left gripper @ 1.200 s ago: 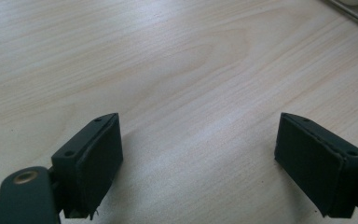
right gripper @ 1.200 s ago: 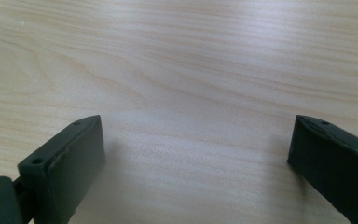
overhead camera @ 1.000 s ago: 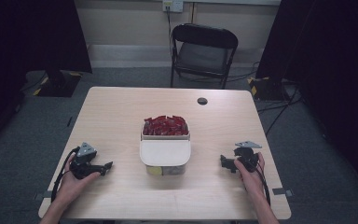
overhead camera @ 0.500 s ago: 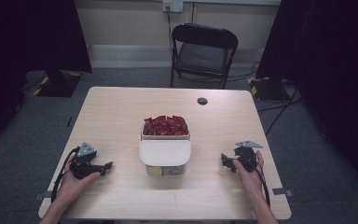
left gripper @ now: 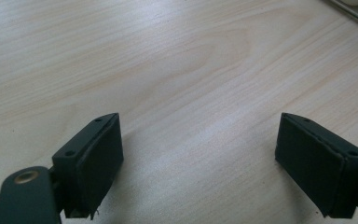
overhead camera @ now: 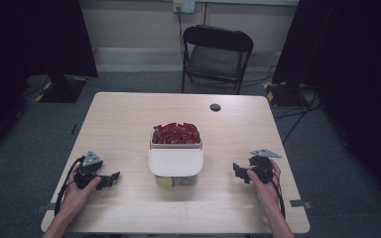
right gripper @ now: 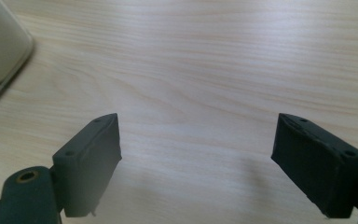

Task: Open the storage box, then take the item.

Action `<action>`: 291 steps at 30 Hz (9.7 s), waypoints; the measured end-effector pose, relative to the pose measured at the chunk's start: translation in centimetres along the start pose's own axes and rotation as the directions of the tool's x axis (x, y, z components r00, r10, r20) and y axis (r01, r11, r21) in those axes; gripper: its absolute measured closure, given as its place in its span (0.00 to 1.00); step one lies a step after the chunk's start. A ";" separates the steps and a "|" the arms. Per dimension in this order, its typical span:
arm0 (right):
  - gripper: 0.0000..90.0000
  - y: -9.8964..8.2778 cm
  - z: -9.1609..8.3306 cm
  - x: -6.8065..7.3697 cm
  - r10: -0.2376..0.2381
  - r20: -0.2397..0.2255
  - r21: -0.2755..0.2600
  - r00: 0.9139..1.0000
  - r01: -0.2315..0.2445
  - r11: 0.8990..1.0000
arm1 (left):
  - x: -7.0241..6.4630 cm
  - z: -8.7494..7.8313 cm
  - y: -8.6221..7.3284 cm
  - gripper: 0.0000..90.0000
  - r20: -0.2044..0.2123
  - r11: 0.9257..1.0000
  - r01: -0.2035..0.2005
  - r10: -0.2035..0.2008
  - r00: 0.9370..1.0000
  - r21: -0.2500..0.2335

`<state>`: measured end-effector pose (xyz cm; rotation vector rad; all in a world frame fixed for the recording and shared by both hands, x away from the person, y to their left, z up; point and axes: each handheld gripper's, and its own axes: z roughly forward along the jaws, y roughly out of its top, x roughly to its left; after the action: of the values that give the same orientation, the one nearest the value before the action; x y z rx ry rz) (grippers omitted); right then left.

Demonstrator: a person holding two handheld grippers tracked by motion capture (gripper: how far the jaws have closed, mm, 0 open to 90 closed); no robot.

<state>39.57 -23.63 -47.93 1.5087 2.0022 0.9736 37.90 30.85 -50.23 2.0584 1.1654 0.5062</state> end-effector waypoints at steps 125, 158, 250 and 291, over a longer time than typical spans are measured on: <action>0.16 5.0 -3.2 12.6 -0.237 -0.352 -0.151 0.906 0.195 0.969 | 0.1 0.0 0.0 0.15 -0.007 1.000 -0.006 0.006 1.000 0.002; 0.16 7.7 -1.7 11.2 -0.182 -0.338 -0.161 0.924 0.133 0.978 | 0.1 0.0 0.0 0.15 -0.005 1.000 -0.007 0.007 1.000 0.001; 0.14 10.5 -0.6 9.9 -0.160 -0.355 -0.186 0.921 0.099 0.978 | -4.6 -3.9 4.0 0.20 0.174 0.990 -0.038 0.062 0.983 -0.136; 0.15 10.4 -0.6 9.5 -0.151 -0.364 -0.181 0.919 0.090 0.979 | -11.9 -2.1 12.7 0.34 0.360 0.965 -0.125 0.204 0.910 -0.230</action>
<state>42.87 -13.18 -39.11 1.1613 2.1786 1.4221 37.79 17.13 -39.31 1.9725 0.6839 0.2703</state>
